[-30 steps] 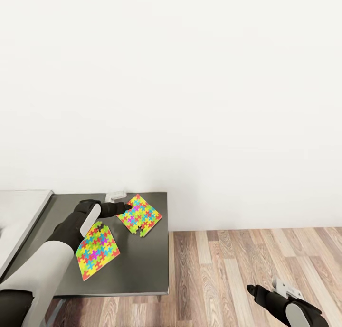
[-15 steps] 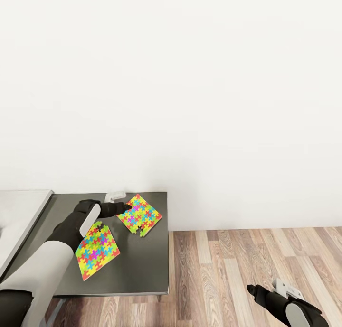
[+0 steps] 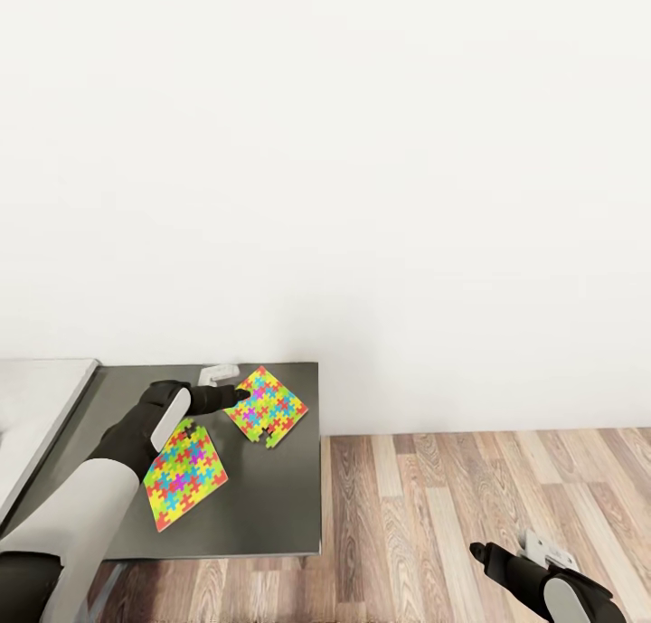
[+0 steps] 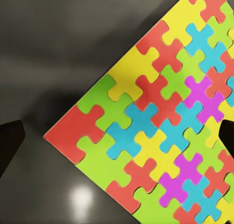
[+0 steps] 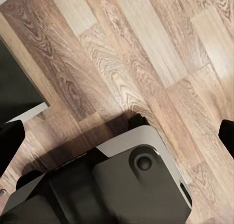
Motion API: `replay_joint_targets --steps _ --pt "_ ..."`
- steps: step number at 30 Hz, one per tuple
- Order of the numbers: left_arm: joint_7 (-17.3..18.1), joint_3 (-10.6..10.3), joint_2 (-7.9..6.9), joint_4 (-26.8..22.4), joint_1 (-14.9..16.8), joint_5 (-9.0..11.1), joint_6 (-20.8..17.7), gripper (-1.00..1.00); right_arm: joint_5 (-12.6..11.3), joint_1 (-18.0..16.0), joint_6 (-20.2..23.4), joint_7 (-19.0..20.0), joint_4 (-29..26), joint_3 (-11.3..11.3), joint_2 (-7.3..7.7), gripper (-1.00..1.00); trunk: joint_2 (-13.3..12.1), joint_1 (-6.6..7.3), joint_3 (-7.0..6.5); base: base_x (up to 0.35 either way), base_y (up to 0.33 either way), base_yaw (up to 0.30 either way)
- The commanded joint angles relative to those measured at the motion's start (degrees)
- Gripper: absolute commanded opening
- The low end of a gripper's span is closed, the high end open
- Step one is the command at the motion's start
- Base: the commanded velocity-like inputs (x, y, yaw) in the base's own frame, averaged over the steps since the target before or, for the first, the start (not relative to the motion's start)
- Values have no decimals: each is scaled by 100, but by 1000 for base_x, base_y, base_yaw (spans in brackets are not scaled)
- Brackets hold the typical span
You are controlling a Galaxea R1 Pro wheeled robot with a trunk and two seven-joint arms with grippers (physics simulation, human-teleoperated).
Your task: Put all the toys in the child's room - the three board games (two on the bed and one on the table), the two jigsaw puzzles on the table, and the tennis ball on the table - inside the toy box on the table in the child's room.
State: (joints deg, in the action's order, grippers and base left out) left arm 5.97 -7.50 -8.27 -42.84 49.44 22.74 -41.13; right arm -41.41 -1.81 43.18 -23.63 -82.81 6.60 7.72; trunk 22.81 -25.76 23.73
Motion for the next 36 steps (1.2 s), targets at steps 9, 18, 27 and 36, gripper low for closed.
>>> replay_joint_targets --steps 9,18,27,36 --pt "19 -16 0 -5 4 -15 -18 100 -60 -3 15 -54 -12 -1 1 100 11 -3 69 0 0 0" --pt "19 -14 0 -5 4 -15 -18 100 -56 -2 -25 -54 -10 -7 1 100 11 -3 76 0 0 0" --pt "19 -21 0 -5 4 -15 -18 100 -58 0 -208 -54 9 -10 2 100 11 -3 76 0 0 0" --pt "29 -29 -3 -5 4 -2 -17 100 -60 -2 -228 -54 11 -9 1 100 11 -3 76 0 0 0"
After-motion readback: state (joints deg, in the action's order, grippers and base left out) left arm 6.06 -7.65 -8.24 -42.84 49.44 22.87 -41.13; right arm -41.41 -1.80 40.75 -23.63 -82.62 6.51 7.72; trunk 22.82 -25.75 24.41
